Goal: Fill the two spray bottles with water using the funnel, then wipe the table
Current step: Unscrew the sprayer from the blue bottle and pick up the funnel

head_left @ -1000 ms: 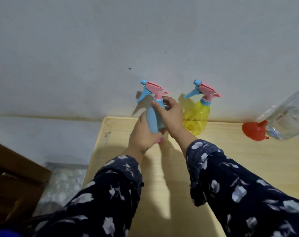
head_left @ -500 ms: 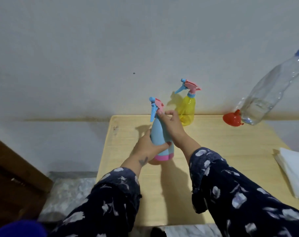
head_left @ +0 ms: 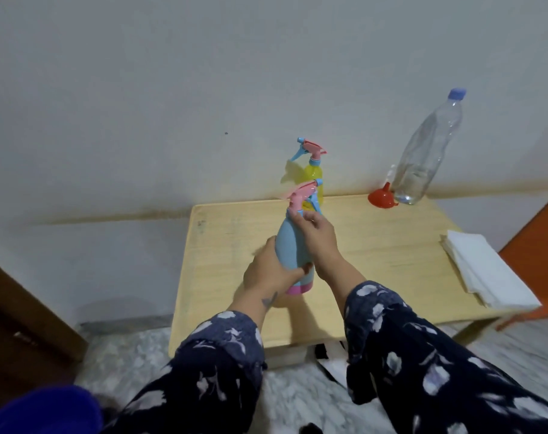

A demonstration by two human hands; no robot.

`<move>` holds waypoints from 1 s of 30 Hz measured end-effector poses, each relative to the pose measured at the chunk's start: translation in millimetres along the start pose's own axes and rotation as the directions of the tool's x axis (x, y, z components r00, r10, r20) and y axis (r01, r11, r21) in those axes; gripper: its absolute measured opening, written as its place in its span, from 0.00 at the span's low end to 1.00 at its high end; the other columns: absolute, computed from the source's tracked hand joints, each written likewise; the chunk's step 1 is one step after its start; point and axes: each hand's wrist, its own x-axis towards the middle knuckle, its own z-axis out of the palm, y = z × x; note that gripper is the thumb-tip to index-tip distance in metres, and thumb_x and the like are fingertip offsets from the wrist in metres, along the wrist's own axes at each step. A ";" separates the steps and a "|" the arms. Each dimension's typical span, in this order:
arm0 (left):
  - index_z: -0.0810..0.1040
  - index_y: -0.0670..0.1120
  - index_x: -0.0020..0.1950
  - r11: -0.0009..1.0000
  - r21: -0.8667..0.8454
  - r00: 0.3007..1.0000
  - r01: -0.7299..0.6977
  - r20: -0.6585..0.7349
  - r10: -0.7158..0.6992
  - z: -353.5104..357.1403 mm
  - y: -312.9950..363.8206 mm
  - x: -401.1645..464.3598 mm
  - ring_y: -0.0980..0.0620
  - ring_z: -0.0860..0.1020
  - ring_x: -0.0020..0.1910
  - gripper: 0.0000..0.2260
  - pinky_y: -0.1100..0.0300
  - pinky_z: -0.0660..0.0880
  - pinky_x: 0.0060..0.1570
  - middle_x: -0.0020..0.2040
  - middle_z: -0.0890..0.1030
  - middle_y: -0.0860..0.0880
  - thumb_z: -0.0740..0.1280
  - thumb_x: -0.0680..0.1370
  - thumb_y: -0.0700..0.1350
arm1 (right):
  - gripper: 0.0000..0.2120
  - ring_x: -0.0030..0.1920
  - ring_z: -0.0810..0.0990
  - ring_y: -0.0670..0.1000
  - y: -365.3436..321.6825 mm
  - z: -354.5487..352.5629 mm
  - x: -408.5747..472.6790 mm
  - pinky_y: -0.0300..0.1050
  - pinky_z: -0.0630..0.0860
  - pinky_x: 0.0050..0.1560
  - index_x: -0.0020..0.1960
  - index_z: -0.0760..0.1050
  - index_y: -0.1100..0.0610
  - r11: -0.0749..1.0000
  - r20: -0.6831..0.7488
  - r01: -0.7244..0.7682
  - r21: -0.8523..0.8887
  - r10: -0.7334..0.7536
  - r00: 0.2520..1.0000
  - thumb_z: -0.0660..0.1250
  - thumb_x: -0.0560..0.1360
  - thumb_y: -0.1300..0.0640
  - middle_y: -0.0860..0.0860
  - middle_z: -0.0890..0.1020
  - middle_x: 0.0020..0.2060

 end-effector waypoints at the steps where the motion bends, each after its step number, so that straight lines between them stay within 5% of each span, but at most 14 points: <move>1: 0.67 0.56 0.61 1.000 -0.002 1.000 -0.001 -0.007 0.001 2.1 2.3 -2.3 0.50 0.77 0.45 0.29 0.57 0.71 0.39 0.49 0.77 0.55 0.74 0.64 0.59 | 0.11 0.44 0.76 0.46 -1.0 -5.8 -3.1 0.38 0.70 0.42 0.51 0.79 0.57 1.000 0.020 0.003 -0.005 -0.003 1.000 0.68 0.76 0.49 0.47 0.80 0.42; 5: 0.66 0.57 0.65 0.998 0.060 1.000 -0.015 -0.022 0.017 13.4 12.2 -9.3 0.49 0.77 0.47 0.32 0.57 0.72 0.42 0.50 0.77 0.55 0.74 0.65 0.60 | 0.18 0.51 0.76 0.46 -1.3 -26.0 -7.5 0.40 0.71 0.50 0.58 0.76 0.57 0.997 0.008 0.038 -0.064 -0.037 0.999 0.69 0.74 0.46 0.50 0.80 0.51; 9: 0.66 0.56 0.63 0.993 0.114 0.999 -0.029 -0.030 0.033 33.0 28.7 -10.8 0.48 0.79 0.48 0.32 0.53 0.77 0.46 0.51 0.79 0.54 0.73 0.65 0.62 | 0.20 0.48 0.78 0.48 -3.2 -47.0 1.1 0.41 0.74 0.49 0.53 0.74 0.58 0.985 -0.102 0.081 -0.154 -0.098 0.990 0.74 0.69 0.47 0.51 0.80 0.47; 13: 0.66 0.55 0.62 0.995 0.101 0.999 0.007 -0.032 -0.004 51.6 40.9 -8.9 0.48 0.79 0.50 0.31 0.53 0.77 0.46 0.52 0.79 0.54 0.73 0.65 0.62 | 0.12 0.48 0.76 0.49 -8.3 -71.6 8.0 0.38 0.71 0.42 0.58 0.77 0.57 0.984 0.062 0.058 -0.170 -0.048 0.997 0.65 0.76 0.55 0.52 0.80 0.48; 18: 0.64 0.55 0.58 0.994 0.107 1.000 0.010 -0.029 -0.007 83.9 64.1 -9.1 0.49 0.79 0.48 0.29 0.53 0.77 0.44 0.50 0.79 0.54 0.73 0.65 0.63 | 0.27 0.42 0.77 0.45 -9.4 -105.8 21.5 0.37 0.72 0.41 0.66 0.64 0.48 0.941 -0.005 0.239 -0.239 -0.248 0.969 0.72 0.71 0.55 0.50 0.78 0.42; 21: 0.64 0.56 0.60 0.993 0.109 0.999 0.044 -0.028 -0.041 99.6 72.3 -8.6 0.48 0.79 0.49 0.30 0.52 0.77 0.46 0.50 0.79 0.55 0.73 0.65 0.64 | 0.24 0.37 0.76 0.44 -6.0 -122.8 31.1 0.38 0.69 0.37 0.65 0.66 0.46 0.890 0.078 0.306 -0.338 -0.298 0.951 0.69 0.73 0.59 0.50 0.77 0.37; 24: 0.65 0.57 0.62 0.992 0.110 0.998 0.054 -0.022 -0.052 110.8 79.4 -5.2 0.47 0.79 0.50 0.30 0.52 0.77 0.48 0.52 0.79 0.54 0.72 0.65 0.63 | 0.22 0.38 0.75 0.45 -3.1 -140.1 43.9 0.32 0.69 0.35 0.64 0.68 0.47 0.923 0.124 0.279 -0.267 -0.254 0.959 0.67 0.73 0.62 0.53 0.78 0.39; 30: 0.65 0.56 0.69 0.998 0.032 0.988 0.049 0.148 -0.053 127.2 88.5 1.3 0.49 0.78 0.56 0.34 0.50 0.76 0.56 0.58 0.78 0.54 0.74 0.66 0.59 | 0.22 0.39 0.76 0.49 -10.5 -165.5 75.3 0.39 0.71 0.38 0.64 0.69 0.47 0.973 0.101 0.204 -0.109 -0.194 0.976 0.64 0.74 0.65 0.56 0.79 0.40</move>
